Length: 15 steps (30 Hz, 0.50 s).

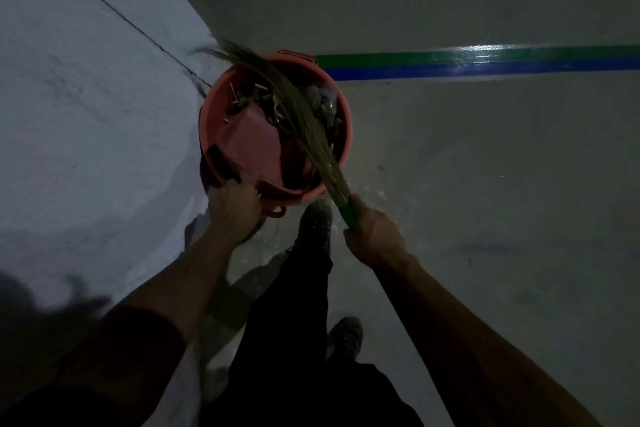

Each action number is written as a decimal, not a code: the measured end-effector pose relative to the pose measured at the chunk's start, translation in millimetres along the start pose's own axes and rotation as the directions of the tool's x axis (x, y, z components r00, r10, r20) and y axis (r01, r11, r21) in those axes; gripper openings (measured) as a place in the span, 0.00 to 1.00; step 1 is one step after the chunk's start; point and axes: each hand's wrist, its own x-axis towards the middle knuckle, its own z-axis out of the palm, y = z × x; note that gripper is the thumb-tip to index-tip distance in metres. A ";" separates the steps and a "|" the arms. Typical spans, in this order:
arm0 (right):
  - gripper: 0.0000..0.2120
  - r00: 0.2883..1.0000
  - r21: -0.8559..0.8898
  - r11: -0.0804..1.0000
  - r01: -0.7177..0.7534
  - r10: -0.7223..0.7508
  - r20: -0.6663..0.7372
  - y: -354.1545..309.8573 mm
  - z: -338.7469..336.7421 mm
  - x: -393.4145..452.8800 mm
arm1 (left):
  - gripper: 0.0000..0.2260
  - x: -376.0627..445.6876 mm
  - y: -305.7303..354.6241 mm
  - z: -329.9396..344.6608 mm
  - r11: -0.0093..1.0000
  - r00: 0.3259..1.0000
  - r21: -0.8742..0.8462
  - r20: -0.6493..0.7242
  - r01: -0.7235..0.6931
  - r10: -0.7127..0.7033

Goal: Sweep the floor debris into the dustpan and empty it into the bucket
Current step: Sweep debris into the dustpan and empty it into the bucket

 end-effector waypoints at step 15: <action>0.32 0.953 0.278 0.956 0.097 -0.009 -0.303 86.2 44.2 -198.0 | 0.11 -167.9 10.0 32.2 0.999 0.972 -0.032 -0.235 0.023 -0.030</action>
